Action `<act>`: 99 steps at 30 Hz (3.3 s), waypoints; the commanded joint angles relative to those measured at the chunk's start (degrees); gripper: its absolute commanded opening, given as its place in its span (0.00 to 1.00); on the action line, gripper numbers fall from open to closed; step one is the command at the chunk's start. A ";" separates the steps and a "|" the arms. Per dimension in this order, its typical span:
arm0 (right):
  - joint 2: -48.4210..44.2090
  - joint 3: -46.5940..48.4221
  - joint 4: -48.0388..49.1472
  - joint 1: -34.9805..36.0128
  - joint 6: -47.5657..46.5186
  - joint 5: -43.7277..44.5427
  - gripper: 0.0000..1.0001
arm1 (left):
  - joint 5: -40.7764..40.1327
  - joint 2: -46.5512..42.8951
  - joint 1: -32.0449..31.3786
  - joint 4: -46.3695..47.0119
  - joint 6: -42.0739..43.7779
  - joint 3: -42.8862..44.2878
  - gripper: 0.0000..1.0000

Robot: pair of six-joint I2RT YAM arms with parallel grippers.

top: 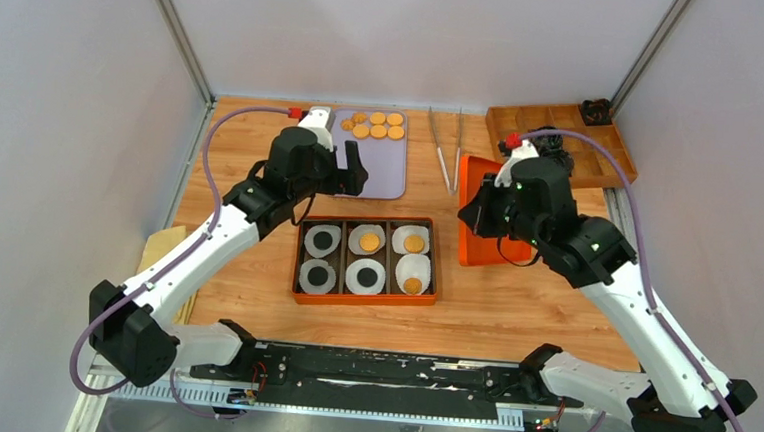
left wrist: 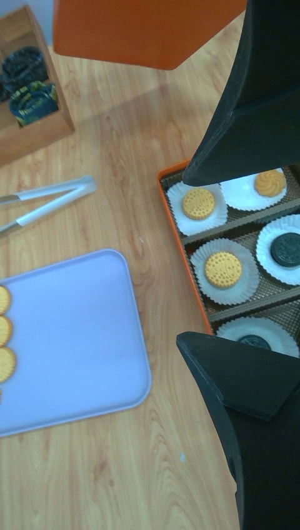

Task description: Pack the cookies

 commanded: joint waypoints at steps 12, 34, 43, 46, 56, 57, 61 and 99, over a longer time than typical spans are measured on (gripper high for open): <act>0.69 14.58 10.40 0.77 -9.54 -13.93 0.00 | 4.08 3.91 -0.22 8.60 0.22 4.65 0.92; -0.60 3.01 34.34 -13.14 5.95 -41.55 0.00 | -0.41 1.19 0.09 8.92 1.78 2.41 0.57; 1.91 8.59 17.31 -13.42 -2.78 -27.68 0.00 | -1.76 0.67 0.09 9.02 1.33 2.04 0.48; 3.64 10.06 12.11 -13.41 -5.23 -23.42 0.00 | -1.39 0.96 0.09 9.49 1.99 2.52 0.56; 7.11 12.77 -0.58 -11.13 -20.09 -22.06 0.00 | 15.65 12.59 0.65 4.22 11.23 22.14 0.93; 7.33 13.08 -2.13 -10.56 -22.45 -22.01 0.00 | 17.61 14.68 0.95 1.80 12.00 25.65 0.93; 7.64 13.16 -7.29 -7.96 -27.34 -21.22 0.00 | 27.89 24.37 3.39 -6.32 12.95 37.38 0.93; 17.06 17.42 -6.46 13.99 -37.22 -10.64 0.00 | 65.58 38.43 3.40 15.66 -9.76 26.63 0.74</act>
